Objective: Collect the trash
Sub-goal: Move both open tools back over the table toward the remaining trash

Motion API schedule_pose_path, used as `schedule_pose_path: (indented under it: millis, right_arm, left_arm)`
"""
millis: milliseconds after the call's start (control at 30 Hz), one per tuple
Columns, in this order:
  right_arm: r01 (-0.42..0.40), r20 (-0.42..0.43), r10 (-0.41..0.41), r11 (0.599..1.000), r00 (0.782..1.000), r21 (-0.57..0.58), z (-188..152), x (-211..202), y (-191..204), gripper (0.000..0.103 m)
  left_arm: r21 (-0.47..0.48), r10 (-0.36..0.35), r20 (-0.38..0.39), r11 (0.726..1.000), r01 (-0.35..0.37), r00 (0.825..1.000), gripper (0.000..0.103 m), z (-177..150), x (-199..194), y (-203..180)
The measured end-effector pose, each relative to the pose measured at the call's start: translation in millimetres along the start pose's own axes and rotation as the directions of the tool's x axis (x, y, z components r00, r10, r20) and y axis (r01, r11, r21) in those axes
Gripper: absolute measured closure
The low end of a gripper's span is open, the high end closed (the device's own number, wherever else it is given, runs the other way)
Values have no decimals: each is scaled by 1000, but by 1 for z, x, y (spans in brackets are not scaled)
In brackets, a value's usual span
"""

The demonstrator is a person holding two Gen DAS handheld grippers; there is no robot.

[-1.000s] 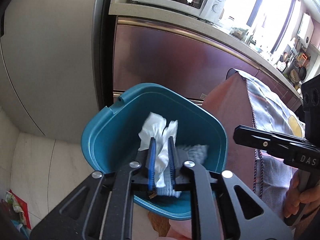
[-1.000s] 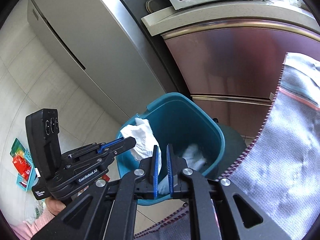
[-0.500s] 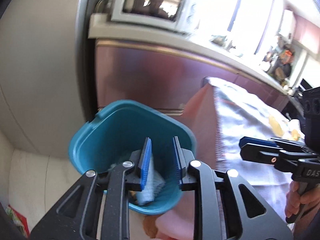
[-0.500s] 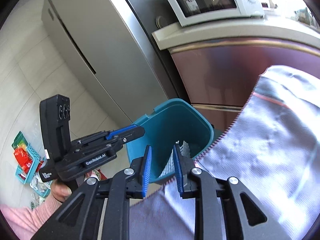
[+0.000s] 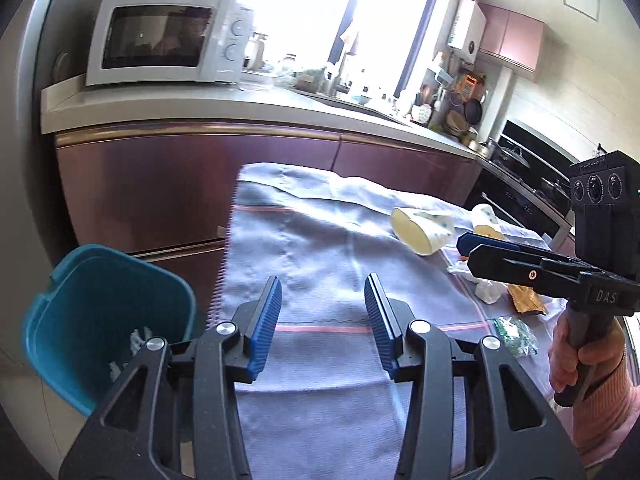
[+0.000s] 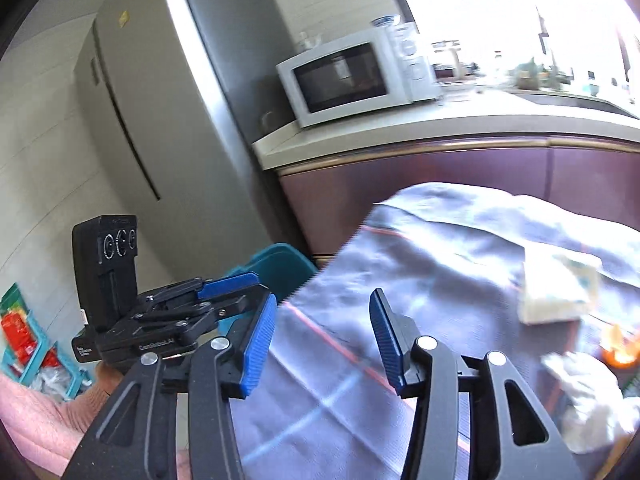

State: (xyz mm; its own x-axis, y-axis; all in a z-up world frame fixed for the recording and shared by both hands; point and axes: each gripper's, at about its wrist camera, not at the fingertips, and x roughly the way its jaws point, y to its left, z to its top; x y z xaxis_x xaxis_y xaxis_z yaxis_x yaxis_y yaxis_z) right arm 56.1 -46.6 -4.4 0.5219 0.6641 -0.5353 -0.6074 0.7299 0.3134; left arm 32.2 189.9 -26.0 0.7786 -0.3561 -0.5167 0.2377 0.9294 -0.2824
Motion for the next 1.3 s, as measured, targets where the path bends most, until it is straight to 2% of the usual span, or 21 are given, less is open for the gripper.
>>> schedule_pose_path:
  millis: [233,400,600,900,1167,1300]
  right_arm:
    - [149,45,-154,983,987,108,-26,-56,-55,54]
    - [237,59,-252,953,966,191,-47,-93,-93,54]
    - [306,66,-334,913,940,268,-72,-123,-125,54]
    - [323,56,-353,901,934,291,-83,-127,-137,54]
    - [299,43,-323,910,945,287,-82,-111,-143,54]
    - [309,28,-329,909,944,279,-77,-102,-147,53]
  left_arm:
    - [55,-85,-44,995,87,995,58,4,35,-52]
    - [77,-124,-82,989,130,989,59,9,62,-78]
    - [105,-148,-116,981,161,982,60,15,90,-105]
    - [132,-156,-163,975,178,974,60,18,124,-136]
    - [114,-140,-195,980,164,971,60,26,150,-140]
    - [111,-120,-223,983,147,967,60,32,168,-142]
